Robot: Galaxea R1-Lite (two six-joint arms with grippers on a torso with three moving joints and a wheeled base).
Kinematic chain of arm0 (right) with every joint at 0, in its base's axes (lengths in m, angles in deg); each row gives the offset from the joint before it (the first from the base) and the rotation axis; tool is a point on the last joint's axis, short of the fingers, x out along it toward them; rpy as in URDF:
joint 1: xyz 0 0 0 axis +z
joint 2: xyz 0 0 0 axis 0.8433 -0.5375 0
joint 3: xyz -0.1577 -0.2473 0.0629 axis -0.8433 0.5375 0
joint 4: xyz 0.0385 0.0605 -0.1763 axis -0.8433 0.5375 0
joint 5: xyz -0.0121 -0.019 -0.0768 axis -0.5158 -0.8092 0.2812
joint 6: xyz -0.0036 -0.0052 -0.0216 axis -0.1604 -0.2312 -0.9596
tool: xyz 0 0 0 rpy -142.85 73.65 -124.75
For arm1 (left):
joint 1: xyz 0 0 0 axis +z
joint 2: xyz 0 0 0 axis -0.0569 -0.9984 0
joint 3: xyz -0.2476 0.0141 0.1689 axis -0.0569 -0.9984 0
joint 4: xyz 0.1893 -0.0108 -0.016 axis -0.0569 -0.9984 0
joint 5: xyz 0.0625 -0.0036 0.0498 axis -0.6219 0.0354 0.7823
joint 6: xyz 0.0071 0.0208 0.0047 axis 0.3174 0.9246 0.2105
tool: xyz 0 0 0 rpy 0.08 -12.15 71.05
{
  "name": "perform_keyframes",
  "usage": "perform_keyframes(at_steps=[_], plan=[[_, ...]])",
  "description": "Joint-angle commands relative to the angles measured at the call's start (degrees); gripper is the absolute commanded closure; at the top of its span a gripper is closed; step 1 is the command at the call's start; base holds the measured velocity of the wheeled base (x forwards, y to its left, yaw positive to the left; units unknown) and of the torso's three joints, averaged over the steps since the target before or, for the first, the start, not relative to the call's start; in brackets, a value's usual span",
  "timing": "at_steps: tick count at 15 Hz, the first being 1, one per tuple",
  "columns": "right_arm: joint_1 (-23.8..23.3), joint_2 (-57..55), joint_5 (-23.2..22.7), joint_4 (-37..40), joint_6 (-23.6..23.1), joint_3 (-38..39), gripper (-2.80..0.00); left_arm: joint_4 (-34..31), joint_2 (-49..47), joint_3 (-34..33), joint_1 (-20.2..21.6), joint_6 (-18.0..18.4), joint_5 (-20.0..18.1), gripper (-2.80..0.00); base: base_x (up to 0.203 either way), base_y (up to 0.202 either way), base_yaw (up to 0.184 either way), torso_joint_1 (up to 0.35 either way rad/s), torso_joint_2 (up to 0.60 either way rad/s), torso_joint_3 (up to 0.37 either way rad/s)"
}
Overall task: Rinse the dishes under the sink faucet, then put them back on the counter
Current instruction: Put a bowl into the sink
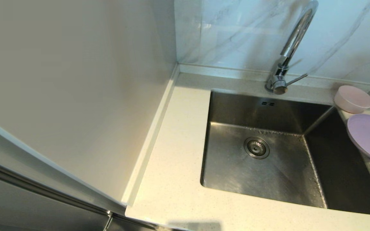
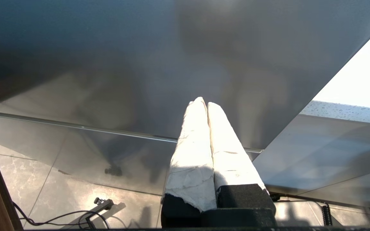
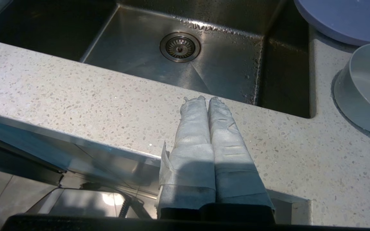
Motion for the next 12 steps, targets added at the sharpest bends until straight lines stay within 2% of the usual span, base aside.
perform_keyframes(at_steps=[1, 8, 10, 12], plan=[[0.02, -0.04, 0.04, -0.01, 0.49, 0.35, 0.0, 0.0, 0.0, 0.0, 0.0, 0.0, 0.03, 0.0, 0.0, 0.0, 0.0, 0.0, 0.0, 0.0], [0.02, -0.17, 1.81, 0.27, 2.96, -1.04, 0.0, 0.0, 0.0, 0.0, 0.0, 0.0, 0.03, 0.0, 0.0, 0.0, 0.0, 0.0, 0.0, 0.0], [0.04, -4.44, 3.0, 1.17, 5.38, -6.62, 0.0, 0.0, 0.0, 0.0, 0.0, 0.0, -0.05, 0.0, 0.0, 0.0, 0.0, 0.0, 0.0, 0.0], [0.05, -14.57, 3.76, 1.47, 10.47, -15.42, 0.0, 0.0, 0.0, 0.0, 0.0, 0.0, 0.03, 0.0, 0.0, 0.0, 0.0, 0.0, 0.0, 0.0]])
